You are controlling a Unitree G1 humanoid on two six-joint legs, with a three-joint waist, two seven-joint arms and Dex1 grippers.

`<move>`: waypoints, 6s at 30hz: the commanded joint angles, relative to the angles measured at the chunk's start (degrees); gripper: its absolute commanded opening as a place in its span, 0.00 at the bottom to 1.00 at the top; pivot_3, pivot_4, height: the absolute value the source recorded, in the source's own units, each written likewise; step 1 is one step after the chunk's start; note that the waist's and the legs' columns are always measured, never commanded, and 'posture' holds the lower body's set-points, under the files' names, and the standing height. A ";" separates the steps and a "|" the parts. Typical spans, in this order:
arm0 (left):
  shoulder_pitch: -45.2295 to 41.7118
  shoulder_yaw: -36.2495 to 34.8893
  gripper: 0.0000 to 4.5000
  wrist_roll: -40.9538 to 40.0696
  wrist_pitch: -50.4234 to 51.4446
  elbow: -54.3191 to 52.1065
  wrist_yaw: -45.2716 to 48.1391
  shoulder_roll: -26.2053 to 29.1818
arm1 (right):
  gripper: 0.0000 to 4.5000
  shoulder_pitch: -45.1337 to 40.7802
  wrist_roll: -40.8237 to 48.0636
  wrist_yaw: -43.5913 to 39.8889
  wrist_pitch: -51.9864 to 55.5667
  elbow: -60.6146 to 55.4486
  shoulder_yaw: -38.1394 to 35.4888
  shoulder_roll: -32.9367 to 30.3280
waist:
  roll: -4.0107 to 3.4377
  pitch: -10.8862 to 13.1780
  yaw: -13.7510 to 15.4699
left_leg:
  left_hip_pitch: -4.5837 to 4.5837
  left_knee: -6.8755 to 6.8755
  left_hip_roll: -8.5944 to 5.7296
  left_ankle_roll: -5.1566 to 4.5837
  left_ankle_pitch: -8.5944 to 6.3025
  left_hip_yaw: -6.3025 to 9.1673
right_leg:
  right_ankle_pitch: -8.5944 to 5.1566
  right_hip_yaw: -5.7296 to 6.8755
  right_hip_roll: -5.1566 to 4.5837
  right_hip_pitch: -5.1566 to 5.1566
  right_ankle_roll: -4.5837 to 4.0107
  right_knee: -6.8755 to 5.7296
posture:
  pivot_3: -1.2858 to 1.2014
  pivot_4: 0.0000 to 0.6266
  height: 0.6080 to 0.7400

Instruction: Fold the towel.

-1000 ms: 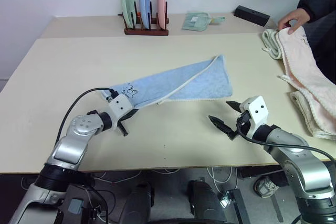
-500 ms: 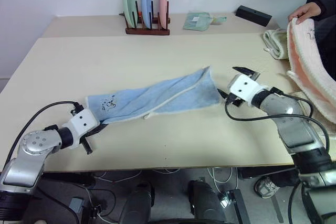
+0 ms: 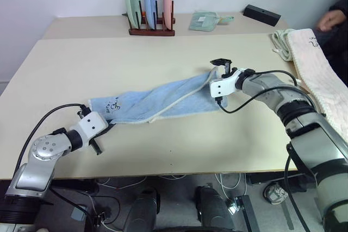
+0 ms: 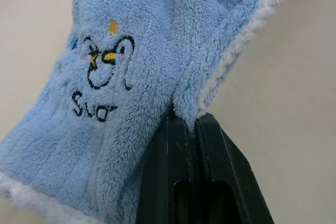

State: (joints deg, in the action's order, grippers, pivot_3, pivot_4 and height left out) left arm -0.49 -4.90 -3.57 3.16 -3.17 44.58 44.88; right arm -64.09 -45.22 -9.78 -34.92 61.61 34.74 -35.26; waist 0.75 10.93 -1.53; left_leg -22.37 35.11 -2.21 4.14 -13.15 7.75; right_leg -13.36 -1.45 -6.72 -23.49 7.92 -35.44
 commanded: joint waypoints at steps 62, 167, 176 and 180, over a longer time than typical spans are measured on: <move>-31.46 -1.84 0.00 -9.98 0.77 23.22 11.01 -0.58 | 0.01 39.67 38.54 -36.67 23.49 -62.92 -29.68 -27.01 | -0.06 0.15 -2.40 | -1.11 0.57 -0.02 -0.09 -0.01 -0.61 | 0.06 -0.01 -0.20 -1.12 0.38 -0.67 | 0.52 0.24 1.00; -16.19 14.69 0.82 -11.63 11.60 -10.42 1.58 -19.19 | 0.01 46.84 92.17 16.30 99.00 -85.36 -74.91 17.29 | -0.27 0.06 0.61 | -0.13 0.91 0.10 -0.69 -0.39 -0.68 | -0.12 0.00 -0.11 0.07 0.09 -0.50 | 0.52 0.24 1.00; -17.45 13.19 0.82 -13.93 11.32 -9.84 1.87 -20.68 | 0.01 48.86 80.55 -0.81 90.97 -94.57 -46.36 -3.02 | -0.31 0.04 -0.31 | -0.09 0.87 0.16 -0.78 -0.45 -0.73 | -0.16 0.00 -0.08 0.07 0.10 -0.47 | 0.52 0.24 1.00; -16.07 12.28 0.82 -14.26 11.46 -10.44 1.80 -19.61 | 0.01 47.36 75.71 -4.94 88.06 -94.98 -35.08 -4.13 | -0.28 0.05 -0.17 | -0.13 0.89 0.16 -0.79 -0.45 -0.71 | -0.16 0.01 -0.08 0.08 0.12 -0.39 | 0.52 0.24 1.00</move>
State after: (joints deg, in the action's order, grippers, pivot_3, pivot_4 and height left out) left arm -17.08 8.98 -16.93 14.78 -11.67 46.17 24.81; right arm -15.62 32.46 -13.33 55.23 -31.83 -2.13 -38.68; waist 0.47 10.98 -1.70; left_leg -22.50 36.00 -2.06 3.35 -13.60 7.04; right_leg -13.52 -1.44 -6.81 -23.40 8.04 -35.81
